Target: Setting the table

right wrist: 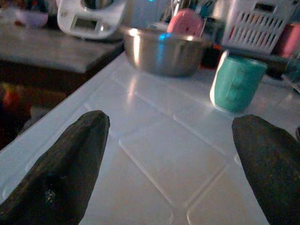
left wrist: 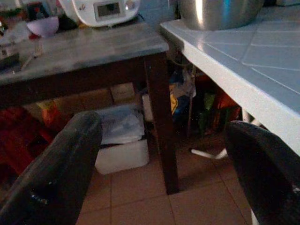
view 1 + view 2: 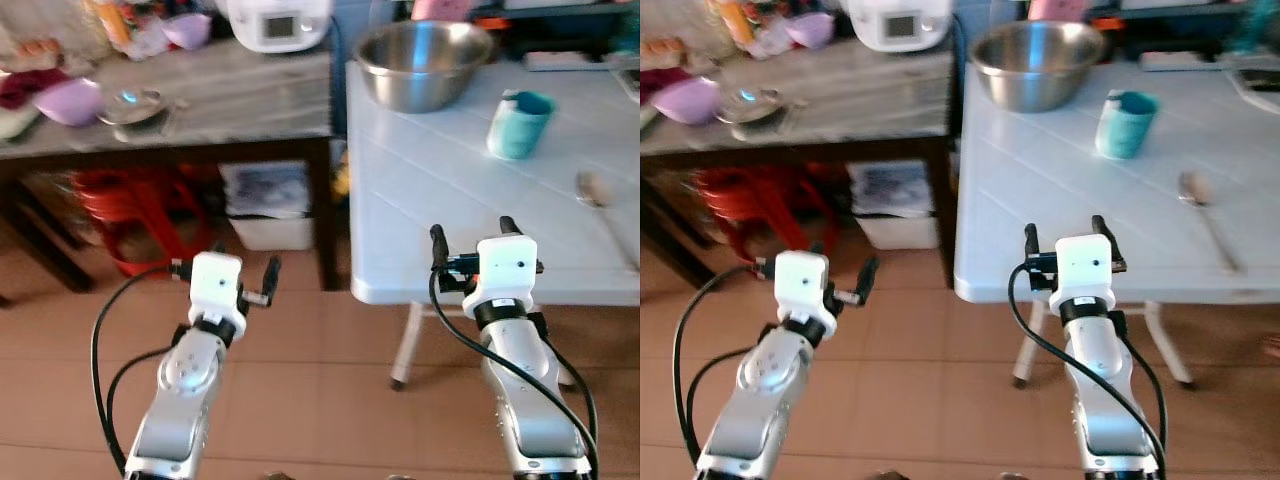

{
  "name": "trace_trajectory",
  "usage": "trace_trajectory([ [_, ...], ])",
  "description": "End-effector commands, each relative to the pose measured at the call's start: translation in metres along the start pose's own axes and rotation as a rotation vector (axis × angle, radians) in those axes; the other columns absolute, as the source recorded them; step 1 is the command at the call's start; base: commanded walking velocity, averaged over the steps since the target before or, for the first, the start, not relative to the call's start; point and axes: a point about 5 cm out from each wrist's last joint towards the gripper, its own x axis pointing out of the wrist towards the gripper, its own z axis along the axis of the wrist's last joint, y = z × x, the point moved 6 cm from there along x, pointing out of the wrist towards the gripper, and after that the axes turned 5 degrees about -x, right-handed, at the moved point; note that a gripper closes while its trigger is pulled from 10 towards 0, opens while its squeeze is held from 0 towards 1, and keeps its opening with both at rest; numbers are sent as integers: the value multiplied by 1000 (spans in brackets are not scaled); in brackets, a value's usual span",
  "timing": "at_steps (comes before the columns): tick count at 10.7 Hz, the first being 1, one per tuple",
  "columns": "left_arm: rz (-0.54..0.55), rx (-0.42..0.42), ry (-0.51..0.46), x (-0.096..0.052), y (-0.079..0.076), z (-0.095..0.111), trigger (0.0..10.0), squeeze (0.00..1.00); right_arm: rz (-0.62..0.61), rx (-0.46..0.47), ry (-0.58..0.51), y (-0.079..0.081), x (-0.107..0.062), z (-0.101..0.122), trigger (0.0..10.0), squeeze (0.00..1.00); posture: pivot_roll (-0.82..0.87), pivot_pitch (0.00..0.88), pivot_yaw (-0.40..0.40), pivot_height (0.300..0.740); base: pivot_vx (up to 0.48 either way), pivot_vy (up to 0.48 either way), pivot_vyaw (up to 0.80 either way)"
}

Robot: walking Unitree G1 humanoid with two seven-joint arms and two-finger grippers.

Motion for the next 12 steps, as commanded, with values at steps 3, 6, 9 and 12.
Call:
trace_trajectory([
  [3,13,13,10,-3,8,-3,10000,0,14,11,-27,5,1,8,10000,0,-72,131,107,740,0,-350,0],
  [6,9,16,12,-3,8,-3,10000,0,11,11,-29,3,3,8,10000,0,-69,129,108,740,0,-350,0],
  [9,5,15,13,-6,7,-4,10000,0,15,12,-26,5,2,7,10000,0,-69,136,108,740,0,-355,0],
  [12,-5,-6,-1,-6,6,-1,10000,0,9,10,-14,4,1,4,10000,0,-67,140,111,740,0,0,0],
])
